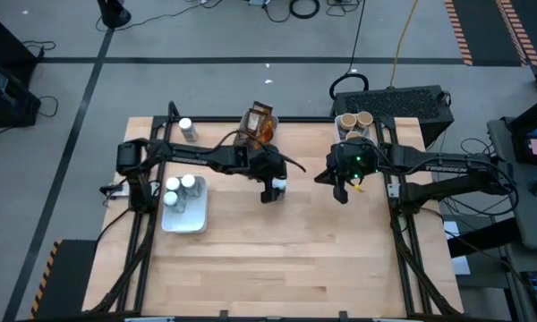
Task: Sort spices by type
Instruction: Put the white spice bottle into the bottom white bin
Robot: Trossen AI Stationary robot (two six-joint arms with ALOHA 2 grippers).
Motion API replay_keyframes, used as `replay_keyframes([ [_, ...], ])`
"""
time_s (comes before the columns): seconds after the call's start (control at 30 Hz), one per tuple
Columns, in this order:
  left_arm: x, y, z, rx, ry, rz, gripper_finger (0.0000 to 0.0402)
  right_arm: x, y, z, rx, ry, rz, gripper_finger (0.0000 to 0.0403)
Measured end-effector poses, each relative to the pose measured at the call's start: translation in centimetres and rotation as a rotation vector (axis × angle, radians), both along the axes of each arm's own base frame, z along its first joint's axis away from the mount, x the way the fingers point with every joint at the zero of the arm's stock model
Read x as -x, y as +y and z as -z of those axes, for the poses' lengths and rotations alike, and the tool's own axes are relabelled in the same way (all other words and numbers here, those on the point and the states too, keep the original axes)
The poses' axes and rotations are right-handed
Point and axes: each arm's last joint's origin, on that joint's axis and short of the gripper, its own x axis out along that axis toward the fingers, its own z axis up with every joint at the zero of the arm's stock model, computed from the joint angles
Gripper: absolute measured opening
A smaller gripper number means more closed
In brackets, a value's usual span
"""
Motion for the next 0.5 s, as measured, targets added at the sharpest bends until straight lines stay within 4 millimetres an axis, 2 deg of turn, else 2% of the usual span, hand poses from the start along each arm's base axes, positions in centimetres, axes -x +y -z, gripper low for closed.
replay_keyframes([
  [0.17, -0.3, -0.4, 1.2, 0.005, 0.042, -0.011, 0.0391, 0.0, 0.0, 0.0, 0.006, 0.005, -0.003, 0.0],
  [0.5, -0.3, -0.5, 1.1, -0.031, 0.045, -0.039, 0.0381, -0.1, -0.2, 1.4, 0.014, -0.024, 0.007, 0.0],
])
